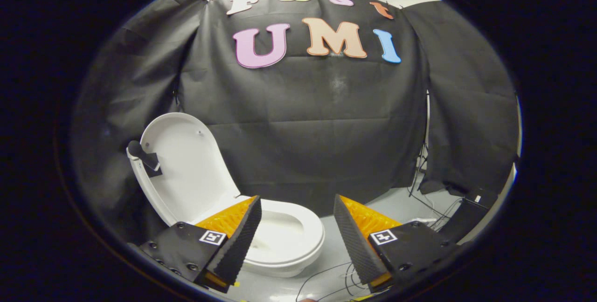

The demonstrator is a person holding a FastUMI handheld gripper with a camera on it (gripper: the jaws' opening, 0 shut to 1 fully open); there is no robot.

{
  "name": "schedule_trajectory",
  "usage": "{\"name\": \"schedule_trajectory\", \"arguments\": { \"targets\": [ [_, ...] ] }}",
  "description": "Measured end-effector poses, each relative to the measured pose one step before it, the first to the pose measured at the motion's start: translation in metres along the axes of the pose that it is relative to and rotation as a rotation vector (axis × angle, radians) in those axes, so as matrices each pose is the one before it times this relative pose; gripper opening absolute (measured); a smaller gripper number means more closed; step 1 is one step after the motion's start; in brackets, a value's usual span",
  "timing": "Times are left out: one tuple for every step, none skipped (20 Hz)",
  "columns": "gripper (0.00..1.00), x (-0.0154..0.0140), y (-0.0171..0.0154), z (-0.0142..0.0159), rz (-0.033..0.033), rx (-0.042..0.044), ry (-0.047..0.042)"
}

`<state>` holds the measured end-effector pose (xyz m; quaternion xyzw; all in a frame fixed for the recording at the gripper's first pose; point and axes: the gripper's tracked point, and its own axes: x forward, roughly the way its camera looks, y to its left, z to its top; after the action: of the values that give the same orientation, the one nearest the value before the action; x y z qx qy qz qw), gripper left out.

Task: Open the toilet lid.

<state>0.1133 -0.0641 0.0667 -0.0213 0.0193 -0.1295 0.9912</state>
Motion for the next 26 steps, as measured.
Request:
{"name": "schedule_trajectory", "arguments": {
  "targets": [
    [0.96,0.00062,0.00043,-0.00111,-0.00025,-0.00243,0.00466],
    [0.96,0.00006,-0.00037,-0.00029,0.00001,-0.00234,0.00279],
    [0.96,0.00013,0.00044,-0.00015,0.00122,-0.00145,-0.00082],
    [0.96,0.00072,0.00005,-0.00057,0.00138,-0.00009,0.00053],
    [0.96,0.00032,0.00011,-0.00089,-0.00056,0.00127,0.00278],
    [0.96,0.00006,-0.00113,-0.00157,-0.00193,0.00238,0.00202],
    [0.96,-0.00011,-0.00068,-0.00042,-0.00095,0.00250,0.00167],
    [0.96,0.00071,-0.00144,-0.00155,-0.00123,0.00236,0.00221],
    [0.96,0.00016,-0.00051,-0.00091,-0.00014,0.00190,0.00255],
    [0.96,0.00013,-0.00072,-0.00001,-0.00173,0.00166,0.00061],
    [0.96,0.00045,-0.00019,0.00102,-0.00024,0.00093,-0.00273],
    [0.96,-0.00054,-0.00068,-0.00035,-0.00040,0.00057,-0.00257],
    [0.96,-0.00039,-0.00005,0.00093,0.00002,-0.00119,-0.00152],
    [0.96,-0.00060,-0.00077,-0.00116,-0.00284,-0.00166,-0.00019],
    [0.96,-0.00053,-0.00175,-0.00032,-0.00207,-0.00076,0.00020],
    [0.96,0.00064,-0.00171,-0.00060,-0.00249,-0.00004,0.00111],
    [0.96,-0.00079,-0.00138,0.00008,-0.00361,-0.00040,-0.00002],
    [0.96,-0.00016,-0.00041,-0.00075,-0.00162,-0.00230,-0.00034],
    [0.96,-0.00064,-0.00157,0.00030,-0.00431,-0.00322,-0.00226],
    [0.96,-0.00130,-0.00260,-0.00054,-0.00160,-0.00120,-0.00188],
    [0.96,0.00023,-0.00121,0.00089,-0.00132,0.00036,-0.00279],
    [0.96,0.00041,-0.00096,0.00002,0.00109,-0.00165,-0.00333],
    [0.96,0.00010,-0.00114,0.00301,0.00088,-0.00481,-0.00603],
    [0.96,0.00024,-0.00108,0.00303,0.00227,-0.01050,-0.00764],
    [0.96,-0.00039,-0.00201,0.00323,-0.00287,-0.01055,-0.00722],
    [0.96,0.00090,-0.00356,0.00327,-0.00235,-0.00772,-0.00957]
  ]
}}
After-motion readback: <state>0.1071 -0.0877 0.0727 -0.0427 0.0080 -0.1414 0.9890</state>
